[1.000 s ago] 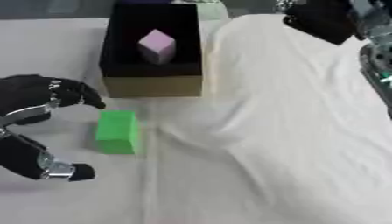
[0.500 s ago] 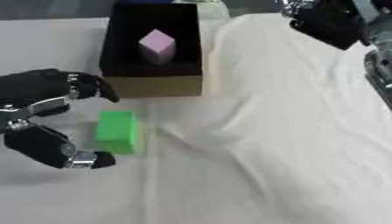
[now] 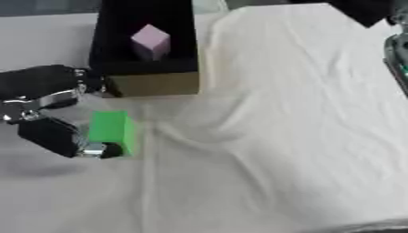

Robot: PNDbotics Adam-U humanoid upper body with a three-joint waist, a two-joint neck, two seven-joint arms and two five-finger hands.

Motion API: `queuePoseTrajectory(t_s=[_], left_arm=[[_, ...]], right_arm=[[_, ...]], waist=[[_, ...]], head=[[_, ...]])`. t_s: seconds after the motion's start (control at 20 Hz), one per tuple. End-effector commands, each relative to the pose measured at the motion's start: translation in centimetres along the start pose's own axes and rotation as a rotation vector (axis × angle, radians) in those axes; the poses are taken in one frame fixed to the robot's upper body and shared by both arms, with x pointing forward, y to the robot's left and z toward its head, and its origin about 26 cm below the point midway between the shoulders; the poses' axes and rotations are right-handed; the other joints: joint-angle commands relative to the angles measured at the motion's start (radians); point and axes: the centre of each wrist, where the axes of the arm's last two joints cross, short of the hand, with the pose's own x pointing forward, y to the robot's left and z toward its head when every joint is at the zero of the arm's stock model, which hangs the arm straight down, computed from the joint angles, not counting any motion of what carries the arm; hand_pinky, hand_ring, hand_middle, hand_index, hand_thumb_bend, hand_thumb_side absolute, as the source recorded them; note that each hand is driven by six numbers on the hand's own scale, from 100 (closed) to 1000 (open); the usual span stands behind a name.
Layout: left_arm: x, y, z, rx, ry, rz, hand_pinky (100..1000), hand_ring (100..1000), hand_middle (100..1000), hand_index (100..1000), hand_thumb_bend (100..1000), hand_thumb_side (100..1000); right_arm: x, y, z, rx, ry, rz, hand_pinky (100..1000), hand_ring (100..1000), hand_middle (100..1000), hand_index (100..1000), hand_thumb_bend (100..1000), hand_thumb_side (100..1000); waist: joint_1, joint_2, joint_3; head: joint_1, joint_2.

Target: Pick up objects on the table and place them in the box.

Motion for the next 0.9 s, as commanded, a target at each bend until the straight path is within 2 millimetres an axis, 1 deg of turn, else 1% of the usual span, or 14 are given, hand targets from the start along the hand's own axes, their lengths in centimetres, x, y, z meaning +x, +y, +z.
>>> queuePoseTrajectory(t_s=[0.05,0.15,0.4,0.65,0.9], left_arm=[[-0.1,1.0,0.4,0.017,0.001,-0.029,847,903,857,899,606,746],[-0.2,1.1,0.4,0.01,-0.008,-0.022,848,906,857,898,598,750],[-0.2,1.5,0.7,-0.019,-0.027,-0.023,850,908,857,898,620,770],[-0.9,1.5,0.8,-0.03,-0.014,-0.004,847,906,852,892,637,783],[-1.7,1.4,0.7,-0.017,0.017,-0.003,849,905,853,892,626,767]], right_arm=[[0.2,-1.3,-0.4,-0.052,-0.008,0.021,849,806,735,877,123,956],[0.2,-1.4,-0.4,-0.055,-0.002,0.019,849,806,735,877,122,958],[0.2,-1.3,-0.4,-0.053,0.006,0.013,849,805,734,877,116,961],[0.2,-1.3,-0.4,-0.053,0.006,0.007,848,804,734,877,117,958],[0.3,-1.3,-0.5,-0.049,0.002,0.003,849,803,734,877,115,961]], waist=[[-0.002,-0.017,-0.002],[-0.002,-0.018,-0.002],[0.001,-0.02,0.001],[0.003,-0.022,0.005],[0.006,-0.023,0.006]], head=[[-0.007,0.008],[-0.007,0.008],[-0.008,0.011],[-0.014,0.013],[-0.018,0.011]])
